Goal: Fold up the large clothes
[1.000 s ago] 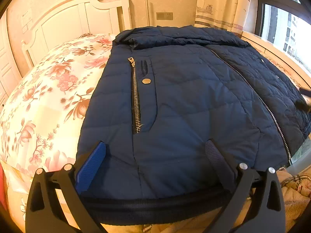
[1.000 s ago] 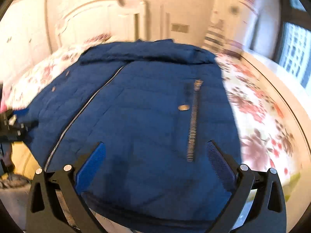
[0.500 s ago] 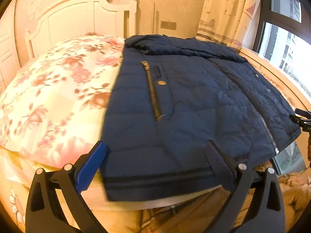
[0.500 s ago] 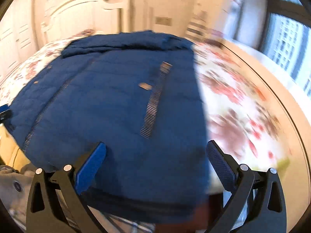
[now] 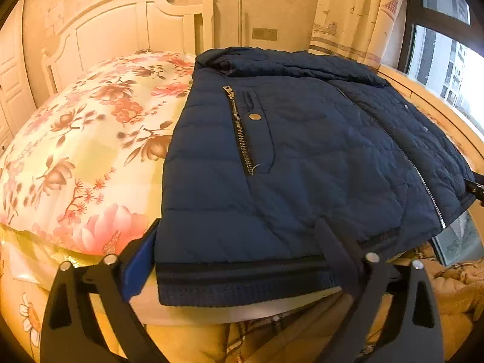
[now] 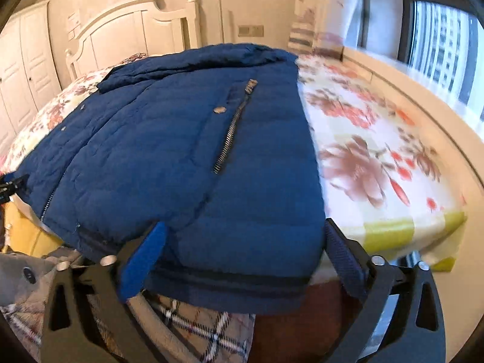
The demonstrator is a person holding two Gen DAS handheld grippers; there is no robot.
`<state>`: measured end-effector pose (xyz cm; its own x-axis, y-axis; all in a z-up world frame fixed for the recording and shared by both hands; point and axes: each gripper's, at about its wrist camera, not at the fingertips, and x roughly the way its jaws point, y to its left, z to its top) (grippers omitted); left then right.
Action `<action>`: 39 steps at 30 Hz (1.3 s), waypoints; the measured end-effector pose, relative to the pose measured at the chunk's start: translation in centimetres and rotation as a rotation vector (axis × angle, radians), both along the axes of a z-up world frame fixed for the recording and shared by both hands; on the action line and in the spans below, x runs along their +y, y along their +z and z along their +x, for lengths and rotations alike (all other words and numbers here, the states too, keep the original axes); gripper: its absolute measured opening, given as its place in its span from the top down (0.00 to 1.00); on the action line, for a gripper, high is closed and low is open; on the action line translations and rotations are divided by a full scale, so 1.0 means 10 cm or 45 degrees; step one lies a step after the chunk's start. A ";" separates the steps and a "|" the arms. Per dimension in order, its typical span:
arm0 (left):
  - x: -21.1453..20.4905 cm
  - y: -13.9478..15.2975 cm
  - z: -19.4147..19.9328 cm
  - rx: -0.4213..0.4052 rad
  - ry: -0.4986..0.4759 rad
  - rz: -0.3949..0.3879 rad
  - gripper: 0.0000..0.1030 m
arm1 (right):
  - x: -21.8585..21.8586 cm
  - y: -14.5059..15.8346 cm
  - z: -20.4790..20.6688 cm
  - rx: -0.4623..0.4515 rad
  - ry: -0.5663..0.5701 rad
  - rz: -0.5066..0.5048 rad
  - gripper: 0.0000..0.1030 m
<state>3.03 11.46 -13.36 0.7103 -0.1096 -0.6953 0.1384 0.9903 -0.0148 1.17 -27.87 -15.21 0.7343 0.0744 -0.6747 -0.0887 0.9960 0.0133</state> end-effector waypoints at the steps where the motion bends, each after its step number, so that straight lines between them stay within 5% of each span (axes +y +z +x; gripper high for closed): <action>1: 0.00 0.01 0.01 -0.001 -0.012 0.007 0.15 | 0.03 0.02 0.00 -0.026 0.009 -0.014 0.25; 6: -0.11 0.07 -0.01 -0.048 -0.117 0.067 0.67 | 0.01 0.07 0.02 -0.020 0.040 -0.006 0.60; 8: -0.12 0.09 -0.03 -0.066 -0.122 0.045 0.74 | 0.02 0.10 -0.02 -0.038 0.057 0.013 0.69; 14: -0.06 0.31 -0.30 -0.131 -0.109 -0.004 0.84 | 0.02 0.29 -0.27 -0.093 0.077 0.086 0.81; 24: 0.24 1.48 -1.20 -0.435 -0.159 -0.188 0.84 | 0.22 1.52 -1.19 -0.450 0.244 0.092 0.82; 29: 0.18 1.84 -0.48 -0.477 -0.110 -0.236 0.83 | 0.37 1.92 -0.48 -0.520 0.266 0.016 0.82; 32: 0.16 2.07 0.44 -0.405 -0.067 -0.262 0.82 | 0.35 2.11 0.39 -0.465 0.214 0.029 0.82; 34: 0.19 2.13 1.18 -0.322 0.011 -0.277 0.80 | 0.30 2.13 1.04 -0.371 0.162 0.040 0.81; 37: 0.27 1.97 2.17 -0.108 0.107 -0.320 0.68 | 0.06 1.95 2.09 -0.134 0.090 0.223 0.79; 39: 0.36 1.81 2.54 -0.019 0.163 -0.360 0.51 | -0.12 1.76 2.45 -0.046 0.016 0.311 0.74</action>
